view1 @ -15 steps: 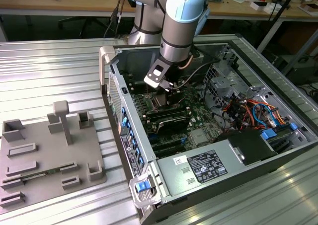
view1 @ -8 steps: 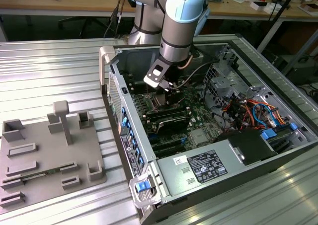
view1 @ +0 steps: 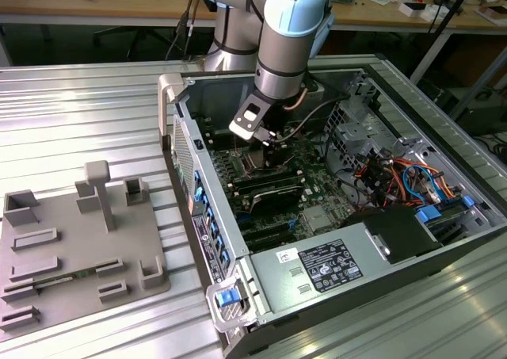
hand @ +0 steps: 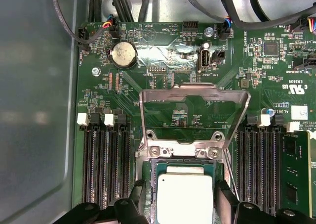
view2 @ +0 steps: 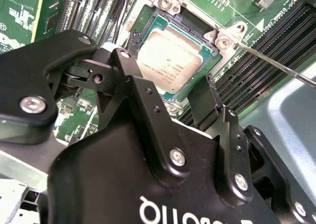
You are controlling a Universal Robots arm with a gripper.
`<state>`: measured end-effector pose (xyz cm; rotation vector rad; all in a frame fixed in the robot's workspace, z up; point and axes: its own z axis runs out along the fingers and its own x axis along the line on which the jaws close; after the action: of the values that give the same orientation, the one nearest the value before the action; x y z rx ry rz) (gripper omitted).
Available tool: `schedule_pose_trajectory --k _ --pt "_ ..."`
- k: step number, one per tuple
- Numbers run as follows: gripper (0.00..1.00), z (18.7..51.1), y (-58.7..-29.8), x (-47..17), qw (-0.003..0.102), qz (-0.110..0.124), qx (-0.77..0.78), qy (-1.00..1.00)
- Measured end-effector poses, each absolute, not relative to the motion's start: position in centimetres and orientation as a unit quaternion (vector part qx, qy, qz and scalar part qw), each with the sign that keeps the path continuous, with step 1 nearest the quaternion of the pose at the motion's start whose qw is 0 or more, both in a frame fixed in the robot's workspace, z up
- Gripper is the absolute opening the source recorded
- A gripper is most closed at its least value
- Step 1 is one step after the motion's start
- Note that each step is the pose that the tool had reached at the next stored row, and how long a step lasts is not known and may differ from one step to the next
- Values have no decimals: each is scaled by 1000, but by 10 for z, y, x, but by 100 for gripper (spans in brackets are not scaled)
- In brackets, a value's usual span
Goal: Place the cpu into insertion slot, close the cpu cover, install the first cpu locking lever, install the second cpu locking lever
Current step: 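Place the cpu into insertion slot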
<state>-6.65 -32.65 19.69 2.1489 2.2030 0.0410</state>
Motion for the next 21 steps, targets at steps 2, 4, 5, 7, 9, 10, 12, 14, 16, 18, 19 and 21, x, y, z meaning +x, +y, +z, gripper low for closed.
schedule_pose_trajectory --k 2,4,5,7,9,10,12,14,16,18,19,21 --pt "67 197 -327 -67 32 13 698 715" --pt "67 198 -326 -67 34 11 698 715" --pt "67 198 -326 -67 37 8 698 715" --pt "67 198 -327 -66 39 6 697 716" --pt "67 198 -327 -67 40 5 697 716" --pt "67 198 -326 -67 40 5 697 715" --pt "67 198 -326 -67 40 5 697 716" --pt "67 198 -326 -68 40 5 697 716" --pt "67 198 -326 -69 40 5 697 716" --pt "67 198 -326 -69 40 5 697 716" --pt "67 198 -326 -69 40 5 697 716" --pt "67 198 -325 -69 40 5 697 715"
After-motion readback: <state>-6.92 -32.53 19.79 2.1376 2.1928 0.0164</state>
